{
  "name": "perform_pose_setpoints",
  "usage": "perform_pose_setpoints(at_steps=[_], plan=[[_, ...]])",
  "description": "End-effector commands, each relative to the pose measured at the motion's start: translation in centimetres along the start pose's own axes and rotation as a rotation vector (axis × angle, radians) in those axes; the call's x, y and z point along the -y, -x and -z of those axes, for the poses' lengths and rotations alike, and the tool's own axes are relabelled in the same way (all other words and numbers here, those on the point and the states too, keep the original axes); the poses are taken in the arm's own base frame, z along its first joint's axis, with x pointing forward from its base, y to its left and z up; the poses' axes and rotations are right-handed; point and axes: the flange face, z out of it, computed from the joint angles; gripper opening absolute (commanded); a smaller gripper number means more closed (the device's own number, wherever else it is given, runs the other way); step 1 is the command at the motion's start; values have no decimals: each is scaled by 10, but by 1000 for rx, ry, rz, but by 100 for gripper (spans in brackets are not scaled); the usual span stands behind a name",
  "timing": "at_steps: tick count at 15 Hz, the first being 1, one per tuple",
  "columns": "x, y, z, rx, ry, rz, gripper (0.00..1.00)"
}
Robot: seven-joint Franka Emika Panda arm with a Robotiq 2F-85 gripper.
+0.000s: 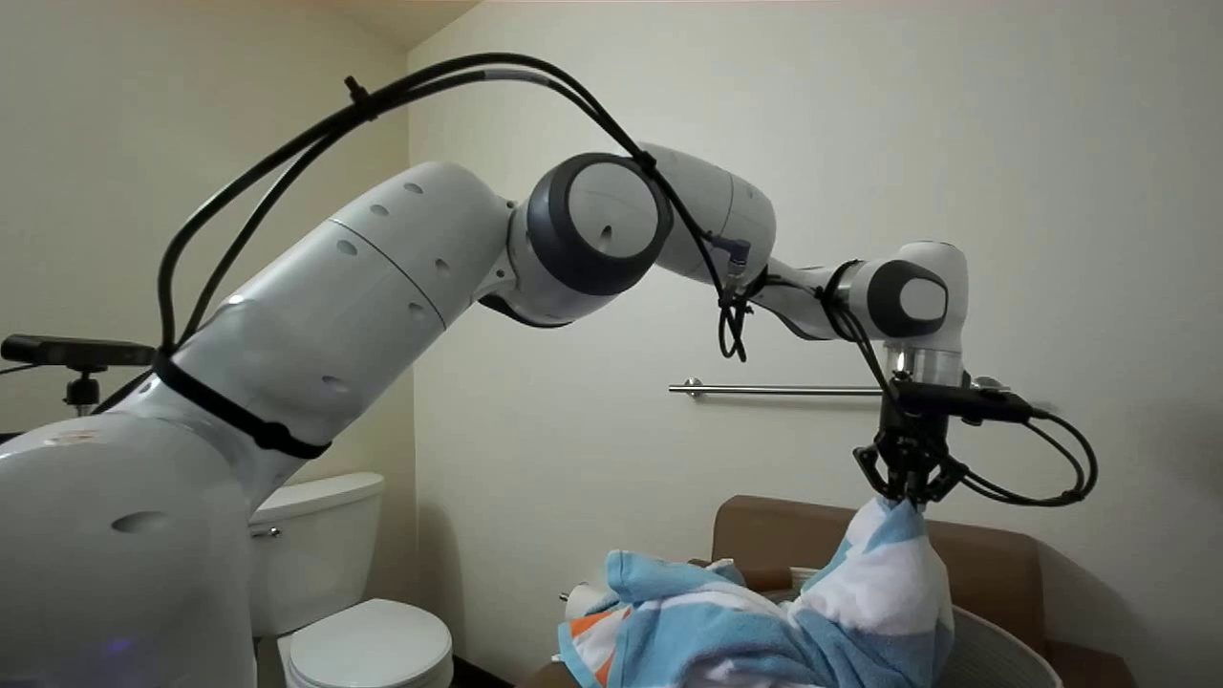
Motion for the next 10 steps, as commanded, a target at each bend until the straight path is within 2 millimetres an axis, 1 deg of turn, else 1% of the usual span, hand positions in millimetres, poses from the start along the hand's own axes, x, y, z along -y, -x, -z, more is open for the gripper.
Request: perform_pose_setpoints(at_steps=[1, 5, 6, 9, 10], plan=[[10, 18, -5, 46, 15, 44, 5], [20, 26, -8, 66, 35, 63, 5], [27, 32, -13, 71, 37, 70, 5], [47, 39, -20, 97, 48, 82, 5], [55, 42, -23, 112, 41, 92, 15]])
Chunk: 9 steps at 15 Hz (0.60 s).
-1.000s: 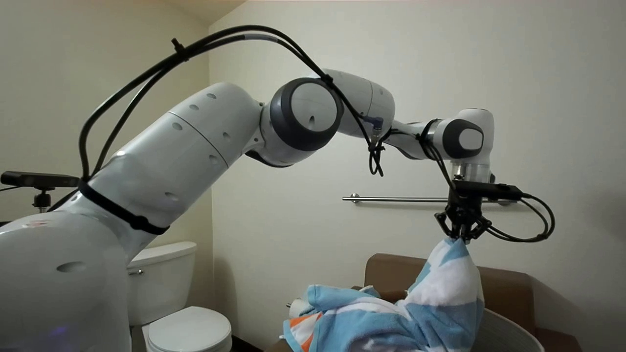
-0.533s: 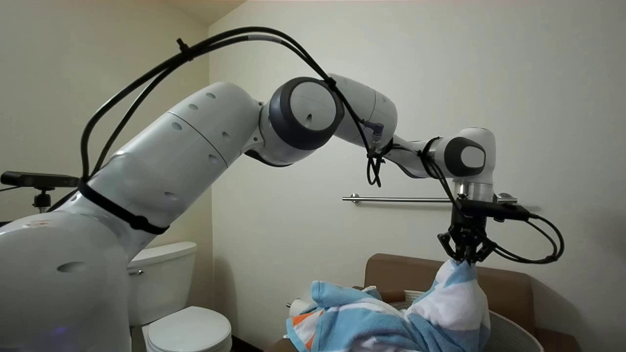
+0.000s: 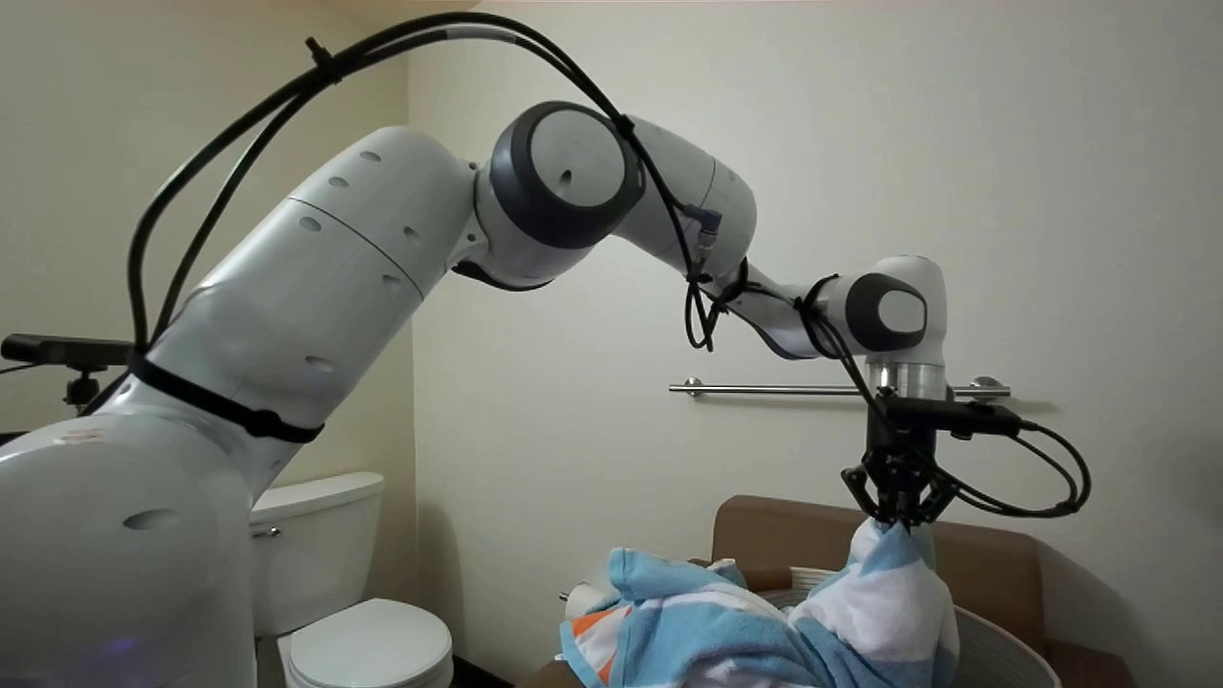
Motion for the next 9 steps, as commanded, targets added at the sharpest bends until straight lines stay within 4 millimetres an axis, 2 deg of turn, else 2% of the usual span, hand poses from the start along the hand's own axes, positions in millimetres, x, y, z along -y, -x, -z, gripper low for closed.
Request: perform_pose_setpoints(at_steps=[1, 2, 4, 9], plan=[[6, 2, -2, 12, -1, 7, 11], [13, 4, -4, 24, -4, 14, 15], [22, 8, -4, 31, -12, 18, 15], [24, 10, -3, 32, -14, 16, 15]])
